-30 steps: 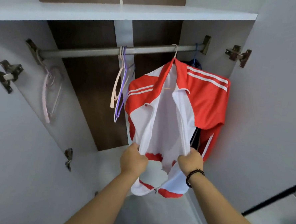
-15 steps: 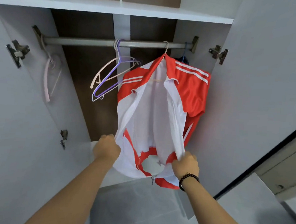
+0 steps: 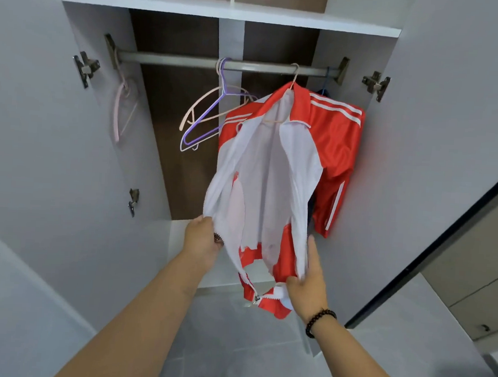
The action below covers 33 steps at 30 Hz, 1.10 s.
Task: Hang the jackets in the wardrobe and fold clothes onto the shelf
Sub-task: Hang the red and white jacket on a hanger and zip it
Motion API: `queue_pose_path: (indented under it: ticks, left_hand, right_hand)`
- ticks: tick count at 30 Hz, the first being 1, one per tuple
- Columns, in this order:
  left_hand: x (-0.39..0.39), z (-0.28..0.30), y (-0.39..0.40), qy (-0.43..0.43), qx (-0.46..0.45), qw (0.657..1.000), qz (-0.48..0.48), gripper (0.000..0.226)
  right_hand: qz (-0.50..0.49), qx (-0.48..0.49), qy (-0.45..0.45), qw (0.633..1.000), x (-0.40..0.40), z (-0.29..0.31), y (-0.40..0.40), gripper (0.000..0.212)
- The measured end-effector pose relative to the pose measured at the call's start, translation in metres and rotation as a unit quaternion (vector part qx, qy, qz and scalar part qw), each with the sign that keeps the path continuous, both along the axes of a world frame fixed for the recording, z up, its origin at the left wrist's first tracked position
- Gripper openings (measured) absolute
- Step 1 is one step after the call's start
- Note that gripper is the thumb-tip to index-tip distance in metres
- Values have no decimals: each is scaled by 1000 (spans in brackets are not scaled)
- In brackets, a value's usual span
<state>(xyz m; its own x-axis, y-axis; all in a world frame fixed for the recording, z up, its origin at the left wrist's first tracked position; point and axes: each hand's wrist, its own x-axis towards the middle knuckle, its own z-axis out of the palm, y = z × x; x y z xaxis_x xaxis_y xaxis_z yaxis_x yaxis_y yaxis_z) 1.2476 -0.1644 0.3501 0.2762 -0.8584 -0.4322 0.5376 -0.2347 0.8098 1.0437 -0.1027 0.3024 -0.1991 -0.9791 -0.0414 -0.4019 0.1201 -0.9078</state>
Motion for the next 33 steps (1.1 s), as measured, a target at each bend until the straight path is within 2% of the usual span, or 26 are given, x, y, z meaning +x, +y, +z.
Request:
queue_pose_path:
  ticks: [2, 5, 7, 11, 14, 15, 18, 20, 22, 26, 33]
  left_hand:
    - [-6, 6, 6, 23, -18, 999, -21, 32]
    - [-15, 16, 12, 39, -36, 998, -44, 25]
    - [-18, 17, 17, 51, -47, 996, -61, 20]
    - [-24, -11, 41, 60, 5, 996, -70, 20]
    - [-35, -50, 62, -32, 145, 988, -48, 16]
    - [-37, -60, 68, -38, 191, 980, -48, 15]
    - [-47, -74, 77, 88, 250, 958, -104, 13]
    - [-52, -73, 75, 160, 229, 951, -134, 32]
    - [-55, -69, 70, 191, 200, 948, -156, 40]
    - [-55, -65, 66, 211, 182, 944, -180, 32]
    - [-56, -67, 62, 189, 142, 957, -168, 16]
  right_hand:
    - [90, -21, 77, 993, 2, 5, 2, 85]
    - [201, 12, 149, 968, 5, 18, 3, 62]
    - [223, 29, 172, 959, 6, 26, 0, 53]
    - [230, 49, 99, 967, 10, 32, -2, 51]
    - [222, 71, 76, 970, 14, 27, 1, 54]
    - [221, 79, 70, 970, 14, 26, 2, 53]
    - [216, 103, 55, 969, 16, 24, 4, 47]
    - [210, 106, 40, 971, 16, 25, 6, 42]
    - [196, 104, 22, 975, 17, 26, 7, 41]
    - [162, 86, -21, 983, 16, 28, 10, 47]
    - [137, 73, 27, 987, 4, 27, 12, 48]
